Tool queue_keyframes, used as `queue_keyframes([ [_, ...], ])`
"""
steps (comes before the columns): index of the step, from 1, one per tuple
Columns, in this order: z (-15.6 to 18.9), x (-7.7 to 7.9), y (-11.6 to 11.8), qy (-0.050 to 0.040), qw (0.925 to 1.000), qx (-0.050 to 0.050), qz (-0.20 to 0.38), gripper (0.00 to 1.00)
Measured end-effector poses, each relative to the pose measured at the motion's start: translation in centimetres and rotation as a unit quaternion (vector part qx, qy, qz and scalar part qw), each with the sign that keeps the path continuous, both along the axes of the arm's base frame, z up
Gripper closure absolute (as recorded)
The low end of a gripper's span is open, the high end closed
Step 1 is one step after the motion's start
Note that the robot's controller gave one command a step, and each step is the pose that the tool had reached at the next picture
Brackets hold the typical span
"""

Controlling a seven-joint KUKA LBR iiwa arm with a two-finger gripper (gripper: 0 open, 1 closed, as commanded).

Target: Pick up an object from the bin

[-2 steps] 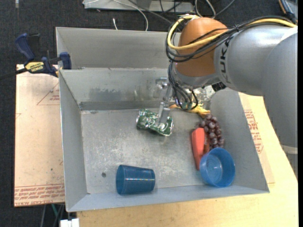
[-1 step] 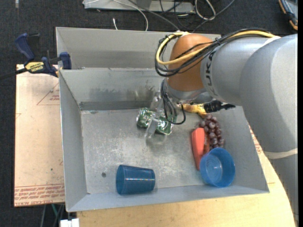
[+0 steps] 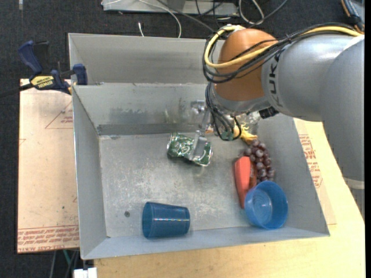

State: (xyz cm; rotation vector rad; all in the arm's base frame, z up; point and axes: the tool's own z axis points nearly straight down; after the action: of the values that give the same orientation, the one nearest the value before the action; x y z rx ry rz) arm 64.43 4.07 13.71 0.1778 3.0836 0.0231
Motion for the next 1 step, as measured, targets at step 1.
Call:
queue_keyframes([
  [1, -0.14, 0.05, -0.02, 0.0001, 1.0000, 0.000, -0.003, 0.00],
])
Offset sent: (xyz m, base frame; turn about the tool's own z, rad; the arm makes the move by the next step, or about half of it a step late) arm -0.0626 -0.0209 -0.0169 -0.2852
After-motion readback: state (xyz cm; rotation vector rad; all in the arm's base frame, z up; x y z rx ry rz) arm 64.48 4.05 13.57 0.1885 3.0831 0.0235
